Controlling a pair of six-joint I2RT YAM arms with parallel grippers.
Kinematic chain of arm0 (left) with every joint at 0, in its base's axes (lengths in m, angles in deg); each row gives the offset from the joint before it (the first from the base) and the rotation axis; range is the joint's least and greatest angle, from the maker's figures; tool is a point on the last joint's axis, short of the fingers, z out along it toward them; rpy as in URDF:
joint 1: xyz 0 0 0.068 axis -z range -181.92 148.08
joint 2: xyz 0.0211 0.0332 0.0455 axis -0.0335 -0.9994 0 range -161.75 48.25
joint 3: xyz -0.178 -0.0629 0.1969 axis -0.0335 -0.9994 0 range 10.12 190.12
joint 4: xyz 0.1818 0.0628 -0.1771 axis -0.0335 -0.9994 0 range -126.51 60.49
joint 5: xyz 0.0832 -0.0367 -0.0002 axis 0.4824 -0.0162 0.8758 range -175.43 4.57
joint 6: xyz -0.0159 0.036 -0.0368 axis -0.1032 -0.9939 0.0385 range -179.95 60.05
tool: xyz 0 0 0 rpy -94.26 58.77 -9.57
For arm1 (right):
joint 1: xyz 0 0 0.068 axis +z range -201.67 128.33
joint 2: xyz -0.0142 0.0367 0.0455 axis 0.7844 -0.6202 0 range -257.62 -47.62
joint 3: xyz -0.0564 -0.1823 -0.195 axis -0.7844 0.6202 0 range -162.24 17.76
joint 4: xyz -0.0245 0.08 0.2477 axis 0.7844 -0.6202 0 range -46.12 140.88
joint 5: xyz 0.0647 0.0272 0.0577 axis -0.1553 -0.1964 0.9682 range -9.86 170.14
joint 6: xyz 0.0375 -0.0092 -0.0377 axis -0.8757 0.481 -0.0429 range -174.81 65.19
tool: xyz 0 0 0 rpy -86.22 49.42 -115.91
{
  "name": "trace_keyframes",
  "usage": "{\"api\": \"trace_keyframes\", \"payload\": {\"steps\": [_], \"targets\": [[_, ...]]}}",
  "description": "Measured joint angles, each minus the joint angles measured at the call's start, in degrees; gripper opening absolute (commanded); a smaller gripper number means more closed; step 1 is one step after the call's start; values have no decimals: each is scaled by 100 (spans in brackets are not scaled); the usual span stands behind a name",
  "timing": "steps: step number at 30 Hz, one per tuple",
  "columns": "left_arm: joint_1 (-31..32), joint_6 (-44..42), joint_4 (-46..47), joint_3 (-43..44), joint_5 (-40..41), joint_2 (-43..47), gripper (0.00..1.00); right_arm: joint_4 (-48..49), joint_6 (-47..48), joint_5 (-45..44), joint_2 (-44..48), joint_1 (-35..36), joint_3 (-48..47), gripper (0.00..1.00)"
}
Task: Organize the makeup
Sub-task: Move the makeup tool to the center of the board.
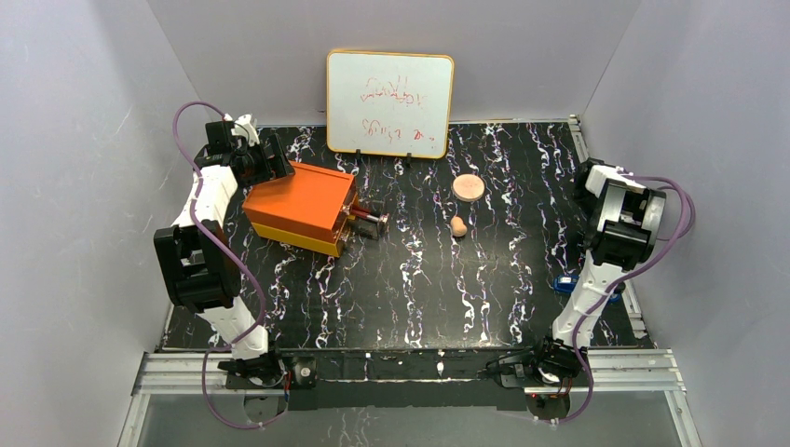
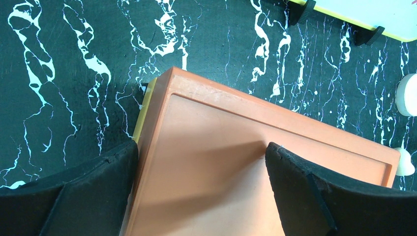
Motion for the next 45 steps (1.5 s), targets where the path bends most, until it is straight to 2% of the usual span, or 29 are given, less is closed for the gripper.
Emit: {"api": "trace_keyframes", "payload": {"steps": [2, 4, 5, 15, 20, 21, 24, 27, 39, 45], "targets": [[0, 0, -2, 0, 0, 0, 96, 31, 61, 9, 0, -22, 0, 19], [0, 0, 0, 0, 0, 0, 96, 74, 120, 9, 0, -42, 0, 5], [0, -2, 0, 0, -2, 0, 96, 105, 125, 15, 0, -55, 0, 1], [0, -2, 0, 0, 0, 0, 96, 310, 223, -2, 50, -79, 149, 1], [0, -2, 0, 0, -2, 0, 96, 273, 234, -125, 328, 184, 289, 1], [0, -2, 0, 0, -2, 0, 96, 273, 229, -153, 396, 260, 289, 3], [0, -2, 0, 0, -4, 0, 96, 256, 208, -199, 573, 442, 280, 41], [0, -2, 2, -2, -4, 2, 96, 216, 179, -269, 588, 468, 210, 59], [0, -2, 11, -4, -7, 2, 96, 39, 85, -431, 138, 127, 22, 50], [0, -2, 13, -7, -7, 2, 96, 79, 175, -424, 11, 52, -39, 50]]}}
